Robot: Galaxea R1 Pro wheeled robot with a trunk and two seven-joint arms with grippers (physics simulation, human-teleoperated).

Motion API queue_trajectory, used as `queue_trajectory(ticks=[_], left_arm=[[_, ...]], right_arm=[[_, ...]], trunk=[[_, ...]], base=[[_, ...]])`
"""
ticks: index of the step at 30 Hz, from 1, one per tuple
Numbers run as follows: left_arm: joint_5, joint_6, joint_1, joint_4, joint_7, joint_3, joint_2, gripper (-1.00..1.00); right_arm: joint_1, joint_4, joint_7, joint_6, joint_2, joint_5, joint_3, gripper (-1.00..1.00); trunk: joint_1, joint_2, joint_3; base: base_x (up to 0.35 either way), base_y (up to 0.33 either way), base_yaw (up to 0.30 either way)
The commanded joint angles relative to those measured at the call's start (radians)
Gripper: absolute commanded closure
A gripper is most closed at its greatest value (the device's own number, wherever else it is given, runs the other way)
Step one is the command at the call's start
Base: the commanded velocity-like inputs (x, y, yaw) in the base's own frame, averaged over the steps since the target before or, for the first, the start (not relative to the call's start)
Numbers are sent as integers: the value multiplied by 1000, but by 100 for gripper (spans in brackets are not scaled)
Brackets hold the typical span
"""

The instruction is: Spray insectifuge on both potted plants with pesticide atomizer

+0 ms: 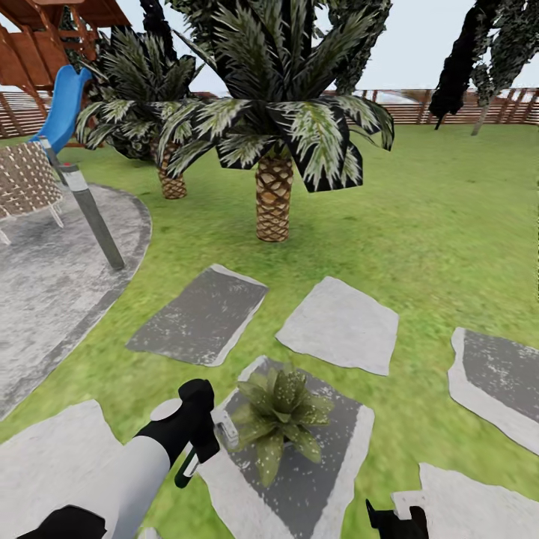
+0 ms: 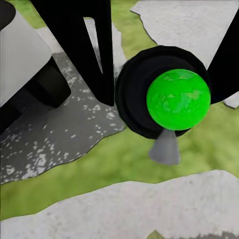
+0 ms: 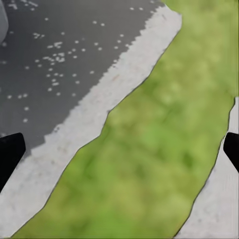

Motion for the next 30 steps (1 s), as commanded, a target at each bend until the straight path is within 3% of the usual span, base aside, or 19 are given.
queue_trajectory(ticks=[1, 10, 23, 30], left_arm=[[-6, 6, 0, -1, -8, -2, 0, 100], [-5, 6, 0, -1, -16, -3, -2, 100], [-6, 5, 0, 7, -70, -8, -5, 100], [-8, 5, 0, 4, -67, -7, -2, 100]], right_arm=[[-1, 0, 7, -3, 0, 2, -8, -100], [0, 0, 7, -4, 0, 2, -8, -100], [-1, -1, 8, -4, 1, 2, -8, -100], [0, -1, 8, -4, 2, 1, -8, -100]], trunk=[[0, 0, -1], [0, 0, -1], [0, 0, -1], [0, 0, -1]], base=[[160, 274, -201], [148, 178, -267], [2, 2, -16], [0, 0, -224]])
